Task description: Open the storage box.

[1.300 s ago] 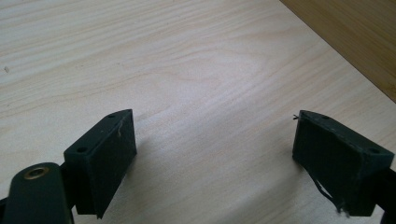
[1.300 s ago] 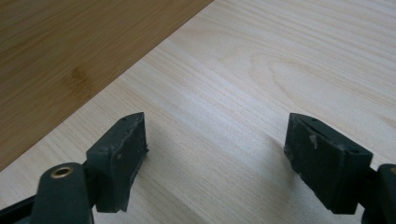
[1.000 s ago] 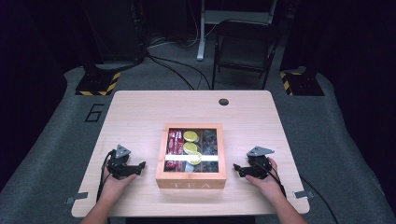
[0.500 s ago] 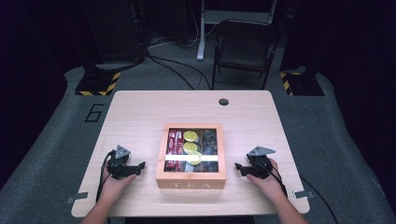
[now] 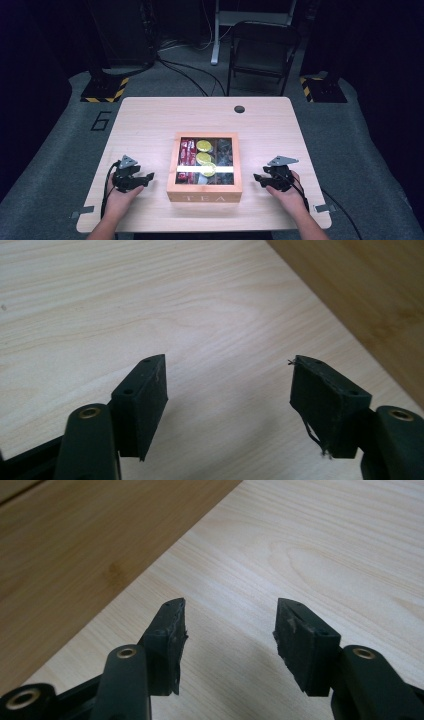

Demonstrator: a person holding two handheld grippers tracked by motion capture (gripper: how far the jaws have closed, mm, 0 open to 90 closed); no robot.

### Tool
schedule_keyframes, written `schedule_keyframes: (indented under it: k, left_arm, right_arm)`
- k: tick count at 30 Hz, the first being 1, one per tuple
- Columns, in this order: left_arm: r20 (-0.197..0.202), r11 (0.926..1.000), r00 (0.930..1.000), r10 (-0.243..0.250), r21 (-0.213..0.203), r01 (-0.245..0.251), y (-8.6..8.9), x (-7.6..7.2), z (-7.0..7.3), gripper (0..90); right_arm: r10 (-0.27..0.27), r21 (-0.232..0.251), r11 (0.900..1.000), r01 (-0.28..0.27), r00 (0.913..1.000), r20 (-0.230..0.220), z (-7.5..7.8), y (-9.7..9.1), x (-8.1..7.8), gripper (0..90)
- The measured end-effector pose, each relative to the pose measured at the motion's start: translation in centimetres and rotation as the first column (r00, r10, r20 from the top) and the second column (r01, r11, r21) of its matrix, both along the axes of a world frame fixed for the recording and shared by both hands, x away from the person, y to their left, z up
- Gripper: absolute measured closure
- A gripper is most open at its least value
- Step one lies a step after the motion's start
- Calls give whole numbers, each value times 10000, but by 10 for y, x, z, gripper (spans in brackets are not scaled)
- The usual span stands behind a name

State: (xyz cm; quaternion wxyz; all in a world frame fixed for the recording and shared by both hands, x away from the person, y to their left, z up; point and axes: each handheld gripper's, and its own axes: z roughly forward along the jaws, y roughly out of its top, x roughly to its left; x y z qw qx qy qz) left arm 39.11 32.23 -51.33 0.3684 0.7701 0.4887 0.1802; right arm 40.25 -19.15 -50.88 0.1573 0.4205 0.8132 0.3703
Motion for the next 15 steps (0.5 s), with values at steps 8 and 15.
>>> schedule_keyframes:
  k: [8,15]
  left_arm:
    - [223,9995,9996,-171,-274,177,-5,-9,14,361]
    - [317,9984,9990,-300,-469,315,-8,-14,21,379]
  right_arm:
    - [126,308,9994,-133,9997,226,11,3,-7,482]
    - [290,283,9991,-301,9988,405,19,7,-14,482]
